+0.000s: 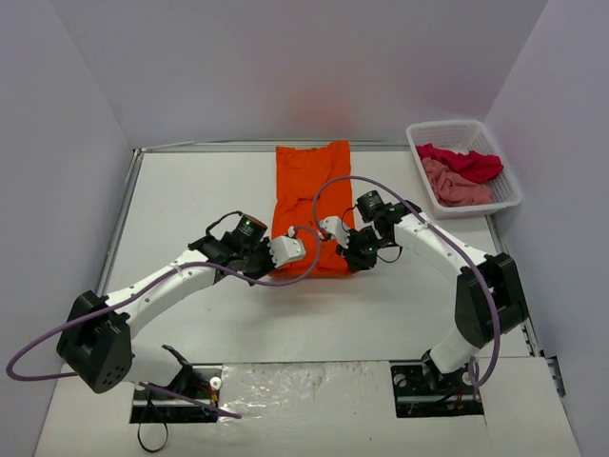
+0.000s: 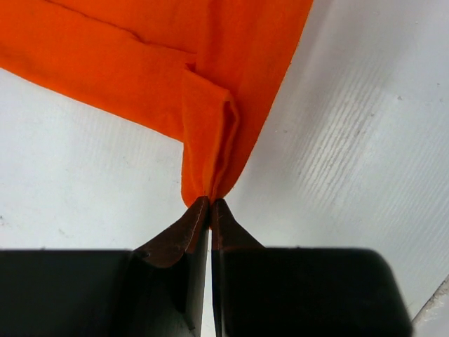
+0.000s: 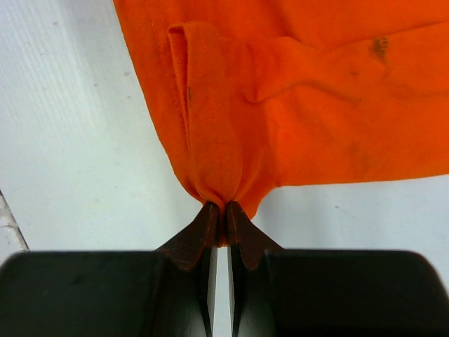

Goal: Fold and stack the t-shirts
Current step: Grab the bottom of the folded rectangular tshirt with both arms, then fold the folded rectangular tshirt in 1/3 of the way

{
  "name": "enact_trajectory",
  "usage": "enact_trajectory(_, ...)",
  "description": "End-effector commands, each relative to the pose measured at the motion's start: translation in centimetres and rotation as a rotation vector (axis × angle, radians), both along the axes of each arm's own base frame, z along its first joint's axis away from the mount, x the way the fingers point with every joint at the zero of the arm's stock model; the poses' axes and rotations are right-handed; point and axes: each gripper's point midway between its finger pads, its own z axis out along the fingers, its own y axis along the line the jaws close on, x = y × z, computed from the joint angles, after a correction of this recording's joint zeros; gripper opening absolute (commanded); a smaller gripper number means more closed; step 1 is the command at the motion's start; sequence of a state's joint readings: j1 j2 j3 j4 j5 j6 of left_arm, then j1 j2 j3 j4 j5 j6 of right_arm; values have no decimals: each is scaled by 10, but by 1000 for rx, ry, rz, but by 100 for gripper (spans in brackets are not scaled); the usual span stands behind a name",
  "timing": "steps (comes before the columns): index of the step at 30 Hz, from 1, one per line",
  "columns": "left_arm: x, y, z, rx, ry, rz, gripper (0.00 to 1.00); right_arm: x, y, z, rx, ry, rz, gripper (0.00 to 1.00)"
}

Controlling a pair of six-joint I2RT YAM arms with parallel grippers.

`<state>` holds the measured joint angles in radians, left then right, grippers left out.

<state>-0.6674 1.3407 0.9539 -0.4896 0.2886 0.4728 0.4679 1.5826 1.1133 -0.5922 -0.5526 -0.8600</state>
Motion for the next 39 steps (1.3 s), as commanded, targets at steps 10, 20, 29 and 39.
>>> enact_trajectory(10,43,-4,44,-45,-144,39,2,39,-3,19,18,-12,-83,0)
enact_trajectory(20,63,-8,57,-31,-191,46,3,70,4,35,30,-59,-120,0)
enact_trajectory(29,86,-11,71,-25,-251,78,2,96,7,48,26,-110,-152,0)
enact_trajectory(39,110,-14,76,-10,-293,107,2,131,-3,56,11,-159,-248,0)
